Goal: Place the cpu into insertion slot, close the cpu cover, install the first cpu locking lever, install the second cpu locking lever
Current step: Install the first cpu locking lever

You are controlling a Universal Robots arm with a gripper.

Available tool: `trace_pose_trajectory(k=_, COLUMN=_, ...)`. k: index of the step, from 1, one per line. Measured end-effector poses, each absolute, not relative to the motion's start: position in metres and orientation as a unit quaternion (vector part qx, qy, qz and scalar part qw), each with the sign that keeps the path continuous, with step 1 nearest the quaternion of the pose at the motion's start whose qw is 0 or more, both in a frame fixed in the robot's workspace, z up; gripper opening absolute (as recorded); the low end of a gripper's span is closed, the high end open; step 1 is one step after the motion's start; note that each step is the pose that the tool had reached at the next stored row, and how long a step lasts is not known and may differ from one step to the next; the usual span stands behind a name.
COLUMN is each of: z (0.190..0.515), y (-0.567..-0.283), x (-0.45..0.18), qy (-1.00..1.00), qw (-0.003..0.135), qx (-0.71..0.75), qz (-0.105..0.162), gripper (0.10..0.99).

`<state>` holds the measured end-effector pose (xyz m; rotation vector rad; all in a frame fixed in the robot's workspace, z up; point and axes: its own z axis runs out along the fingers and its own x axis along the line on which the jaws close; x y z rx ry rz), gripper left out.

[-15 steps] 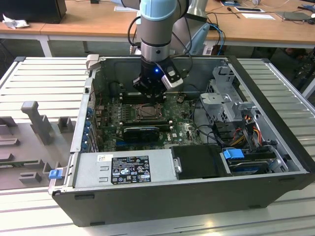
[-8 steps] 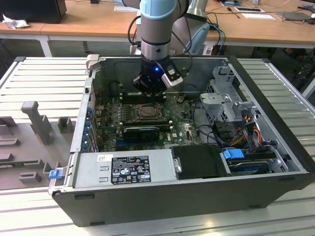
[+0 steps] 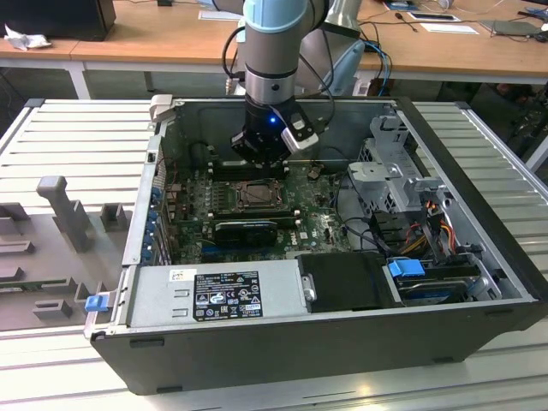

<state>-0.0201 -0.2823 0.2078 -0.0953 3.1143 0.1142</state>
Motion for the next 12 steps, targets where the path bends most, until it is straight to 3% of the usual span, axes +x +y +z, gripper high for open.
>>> trace_pose_trajectory(k=12, z=0.2029, y=-0.2829, x=-0.0201, qy=0.999, qw=0.012, qx=-0.031, qz=0.029, gripper=0.106)
